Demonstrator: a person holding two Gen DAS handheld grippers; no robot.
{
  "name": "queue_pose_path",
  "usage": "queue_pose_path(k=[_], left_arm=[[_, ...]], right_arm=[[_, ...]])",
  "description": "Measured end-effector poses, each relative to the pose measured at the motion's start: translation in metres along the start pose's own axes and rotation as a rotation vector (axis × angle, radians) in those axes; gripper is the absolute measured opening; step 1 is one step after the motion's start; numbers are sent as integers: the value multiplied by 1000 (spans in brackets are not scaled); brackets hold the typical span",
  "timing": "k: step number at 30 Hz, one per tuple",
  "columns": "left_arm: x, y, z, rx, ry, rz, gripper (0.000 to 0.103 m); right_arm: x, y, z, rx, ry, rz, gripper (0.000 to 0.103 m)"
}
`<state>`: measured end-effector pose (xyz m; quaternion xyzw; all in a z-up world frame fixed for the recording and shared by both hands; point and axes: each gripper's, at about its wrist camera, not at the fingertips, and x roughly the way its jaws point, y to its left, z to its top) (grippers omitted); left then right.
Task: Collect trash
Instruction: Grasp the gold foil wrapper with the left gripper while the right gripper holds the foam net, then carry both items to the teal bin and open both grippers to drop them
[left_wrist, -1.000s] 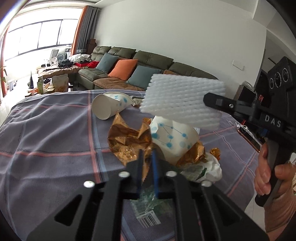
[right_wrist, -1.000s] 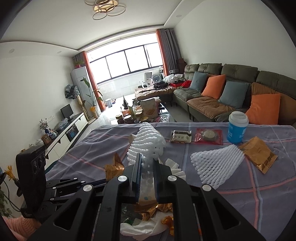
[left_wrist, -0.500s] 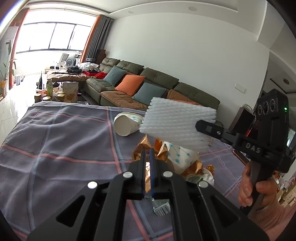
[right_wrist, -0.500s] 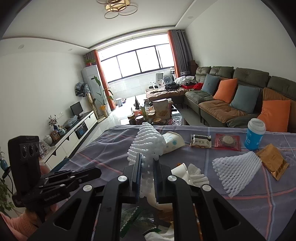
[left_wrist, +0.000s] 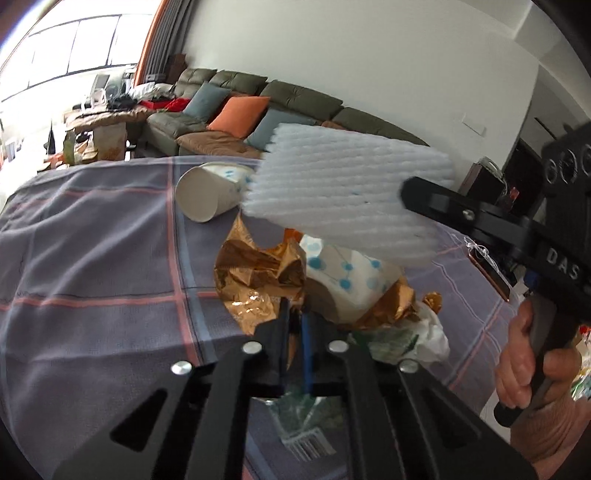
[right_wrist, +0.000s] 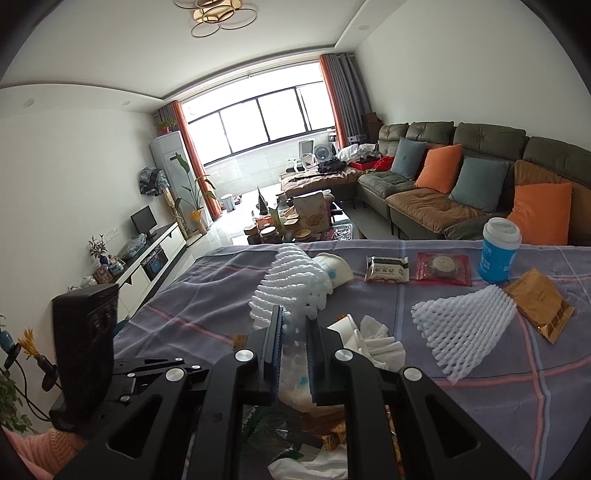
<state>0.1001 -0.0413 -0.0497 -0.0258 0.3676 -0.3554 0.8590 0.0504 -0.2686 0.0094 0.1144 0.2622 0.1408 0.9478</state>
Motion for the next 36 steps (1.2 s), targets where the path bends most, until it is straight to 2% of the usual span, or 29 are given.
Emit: queue_pose_path(k=[6,9,13,19,27,33,36], left_arm=[[-29,1,-6,26,-85,79,5],[-49,6,-9,5,-123,98,5],[-87,23,-17,-32,-179,159,5],[-150,59,-37,-105,-246,261,5],[-224,113,-67,-228,-289,453,5],[-266,161,-92,-334,-279,559,5],[-279,185,-103,-384,-266,586,5]], right_arm=[[5,0,0,18,9,43,12],[9,12,0,-2,15,80,12],[20,36,1,-32,36,147,12],[51,95,0,-103,104,285,12],[99,191,-5,-201,200,457,12],[135,252,-7,-253,270,519,12],[150,277,-13,-278,305,534,12]])
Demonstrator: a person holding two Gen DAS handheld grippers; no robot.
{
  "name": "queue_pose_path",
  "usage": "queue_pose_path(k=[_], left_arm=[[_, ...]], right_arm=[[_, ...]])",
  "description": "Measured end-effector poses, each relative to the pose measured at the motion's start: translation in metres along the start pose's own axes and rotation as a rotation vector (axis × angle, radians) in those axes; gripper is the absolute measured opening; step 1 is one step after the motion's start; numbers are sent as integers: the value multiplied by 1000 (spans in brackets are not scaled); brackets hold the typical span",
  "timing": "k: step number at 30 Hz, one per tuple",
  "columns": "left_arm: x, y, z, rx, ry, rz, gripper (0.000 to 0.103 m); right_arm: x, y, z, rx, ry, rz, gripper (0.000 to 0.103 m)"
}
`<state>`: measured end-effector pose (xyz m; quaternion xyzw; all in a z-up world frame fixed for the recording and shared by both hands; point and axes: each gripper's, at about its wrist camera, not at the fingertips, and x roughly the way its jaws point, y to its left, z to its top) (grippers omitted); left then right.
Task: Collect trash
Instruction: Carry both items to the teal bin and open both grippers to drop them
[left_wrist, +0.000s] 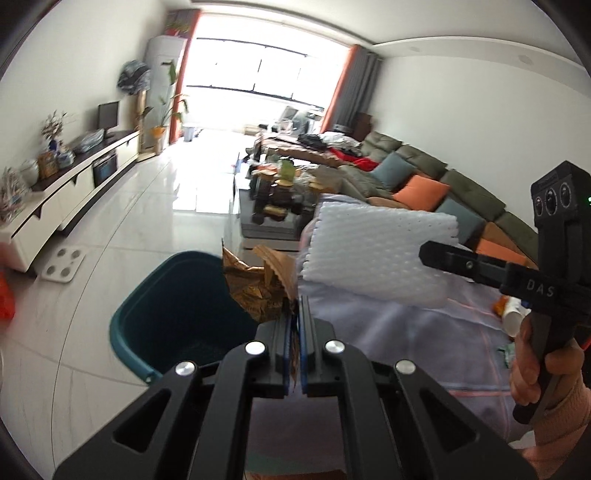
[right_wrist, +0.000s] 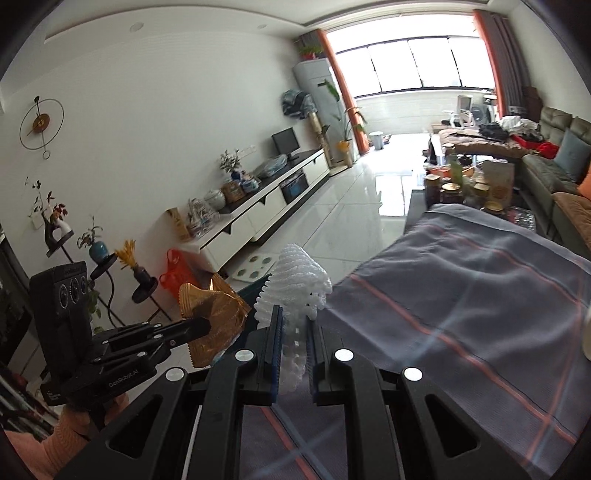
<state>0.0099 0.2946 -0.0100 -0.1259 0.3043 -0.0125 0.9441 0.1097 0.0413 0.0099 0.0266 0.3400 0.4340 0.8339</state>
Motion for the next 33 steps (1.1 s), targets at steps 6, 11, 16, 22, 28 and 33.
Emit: queue_pose_path(k=[6,11,16,22,28,33], left_arm=[[13,44,-5,-49,34,64,5],[35,75,-8,-101,73,72,5],[56,87,-13,-138,106,81,5],[73,99,-17,-165,139,104,10],[82,107,-20,-203,137,118,32],[78,108,-20,-221,118,129,38]], right_arm=[[49,13,8,-18,86,13,13],[86,23,12,-39,147,-1,13],[113,23,10,-37,208,-11,15],[136,25,8,-20,275,-15,21],[140,27,8,-4,278,-21,38],[133,25,8,8,266,-14,41]])
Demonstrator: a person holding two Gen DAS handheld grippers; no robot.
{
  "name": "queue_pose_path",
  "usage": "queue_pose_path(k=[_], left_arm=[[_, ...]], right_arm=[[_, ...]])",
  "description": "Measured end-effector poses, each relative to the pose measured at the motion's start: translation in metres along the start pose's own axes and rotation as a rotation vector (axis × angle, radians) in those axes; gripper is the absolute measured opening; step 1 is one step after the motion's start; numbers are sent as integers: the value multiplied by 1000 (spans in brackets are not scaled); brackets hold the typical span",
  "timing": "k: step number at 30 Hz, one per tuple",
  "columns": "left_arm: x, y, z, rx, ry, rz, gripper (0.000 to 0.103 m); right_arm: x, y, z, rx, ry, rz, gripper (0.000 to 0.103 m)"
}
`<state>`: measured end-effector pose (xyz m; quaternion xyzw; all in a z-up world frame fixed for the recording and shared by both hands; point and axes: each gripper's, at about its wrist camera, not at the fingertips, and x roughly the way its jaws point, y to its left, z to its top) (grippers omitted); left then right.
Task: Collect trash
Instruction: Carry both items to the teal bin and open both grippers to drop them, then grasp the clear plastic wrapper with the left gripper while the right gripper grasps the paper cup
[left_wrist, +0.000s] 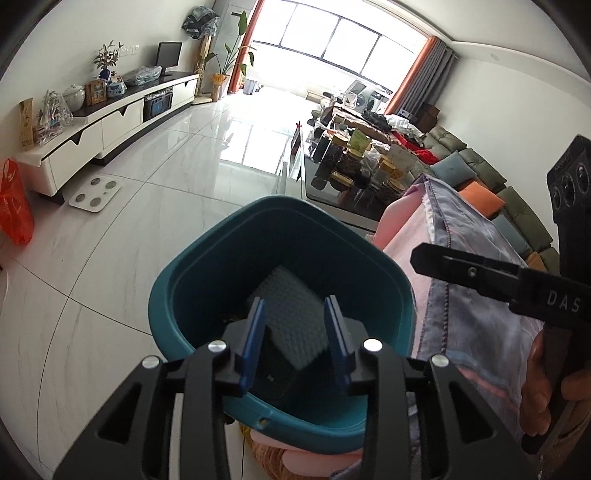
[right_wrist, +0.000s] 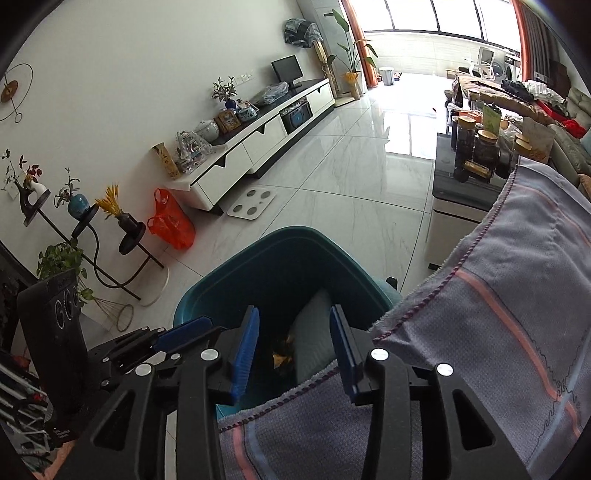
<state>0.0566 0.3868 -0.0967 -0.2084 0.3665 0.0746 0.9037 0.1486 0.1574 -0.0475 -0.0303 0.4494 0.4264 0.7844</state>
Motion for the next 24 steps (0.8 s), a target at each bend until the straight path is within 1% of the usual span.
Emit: queue_pose_path(k=[2,4,5,7,8,10,14,15,17,19,21,24], left_arm=[[-10,-8,-3,12,-29,9,45],[-23,-19,-4,38,-73,19,57],[-30,-23,-5,52,-91,19,60],[-46,-38,-8,87,-137,17,70],[-53,-47,-9,107,-157,12,73],[-66,-65,-14,143,-196,-13,82],[-85,-107,-27,221,-243,-112,88],[-87,-119,-33,240,-246,-137,90],[-90,-145,-43,294,-238,-208,91],[-89,-169,-54,331,-216,-266,91],[-85,-191,-63,360,-183,-328,93],[-76,-228,-83,411,-114,-419,93]], right_arm=[[-7,-2,-1,2,-20,6,41],[-19,-2,-4,-3,-46,3,42],[-28,-3,-7,-7,-66,4,43],[-45,-6,-13,-13,-100,7,45],[-55,-7,-17,-20,-121,4,46],[-73,-10,-25,-32,-160,-13,53],[-116,-20,-51,-54,-232,-55,57],[-126,-25,-57,-50,-246,-64,59],[-149,-35,-72,-48,-275,-101,61],[-168,-44,-84,-36,-306,-148,67],[-189,-58,-98,-5,-326,-184,67],[-217,-81,-117,50,-355,-239,67]])
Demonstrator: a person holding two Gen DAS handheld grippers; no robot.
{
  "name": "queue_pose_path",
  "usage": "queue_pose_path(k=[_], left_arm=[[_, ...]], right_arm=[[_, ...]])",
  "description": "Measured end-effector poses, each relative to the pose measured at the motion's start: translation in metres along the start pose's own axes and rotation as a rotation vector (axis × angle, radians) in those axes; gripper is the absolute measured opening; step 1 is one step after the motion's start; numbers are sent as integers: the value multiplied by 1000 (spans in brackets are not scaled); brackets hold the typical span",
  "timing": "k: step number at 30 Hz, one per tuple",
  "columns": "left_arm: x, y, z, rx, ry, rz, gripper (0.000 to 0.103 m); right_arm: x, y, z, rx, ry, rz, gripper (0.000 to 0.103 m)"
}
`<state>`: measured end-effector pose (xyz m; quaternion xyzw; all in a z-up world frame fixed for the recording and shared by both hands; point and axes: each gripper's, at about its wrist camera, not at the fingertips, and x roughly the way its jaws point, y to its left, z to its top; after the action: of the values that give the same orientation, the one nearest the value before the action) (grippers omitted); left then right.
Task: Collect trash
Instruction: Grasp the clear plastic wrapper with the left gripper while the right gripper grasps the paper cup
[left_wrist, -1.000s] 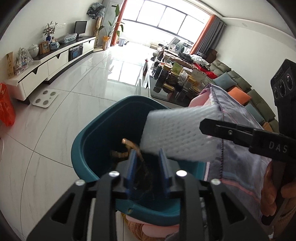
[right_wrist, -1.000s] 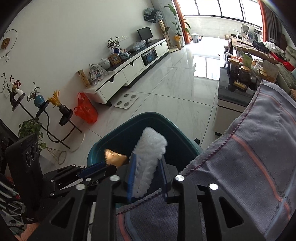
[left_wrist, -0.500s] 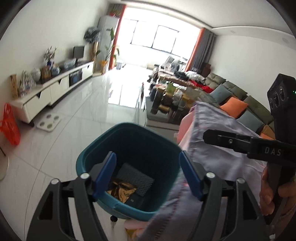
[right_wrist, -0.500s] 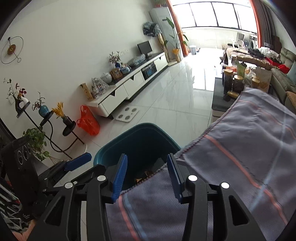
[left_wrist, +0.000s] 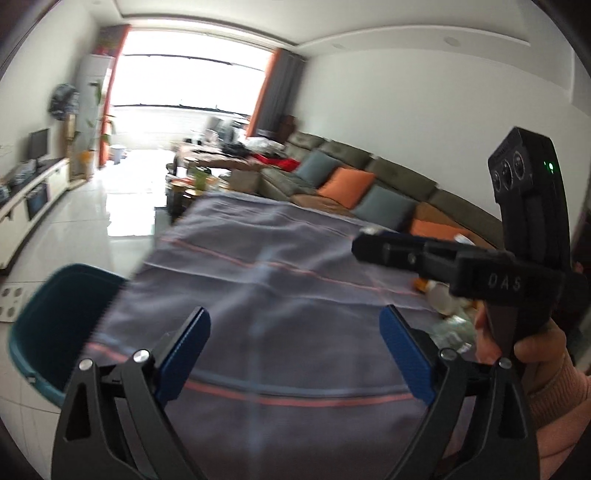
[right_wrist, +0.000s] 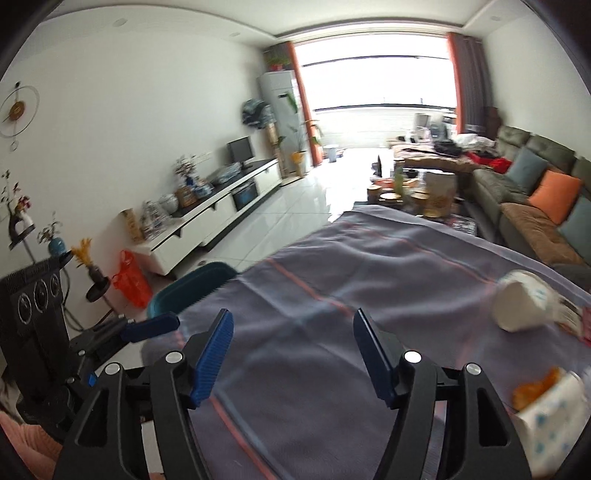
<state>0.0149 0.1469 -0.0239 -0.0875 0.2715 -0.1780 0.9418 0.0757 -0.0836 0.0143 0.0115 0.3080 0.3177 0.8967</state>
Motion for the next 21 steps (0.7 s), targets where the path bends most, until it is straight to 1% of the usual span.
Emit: queue_pose_path(k=[3,7,9,12,14,17,20,21], left_arm=[[17,-28,-6,33,42,-74,93],[35,-62,-13,98,93,-186,93],[46,-81,-19,135,128,-229,93],[61,-102,-25,181,164,-242,93],[70,-112,-30,194,192,-251,92],[84,-115,-31,198,228,-260,85],[86,-113,-32,188,244,-269,79],[89,-114,-32,185,249,-270,75]], right_arm=[[-28,-30,-9,47,-21,-70,67],[-61,-71,-20,106,-54,-149,67],[-75,-92,-27,146,-64,-191,67],[-90,-116,-36,200,-76,-236,67],[-96,-132,-42,237,-73,-252,67],[-100,-150,-50,276,-61,-260,67],[-101,-162,-60,295,-44,-263,67],[-99,-165,-63,304,-37,-262,67]])
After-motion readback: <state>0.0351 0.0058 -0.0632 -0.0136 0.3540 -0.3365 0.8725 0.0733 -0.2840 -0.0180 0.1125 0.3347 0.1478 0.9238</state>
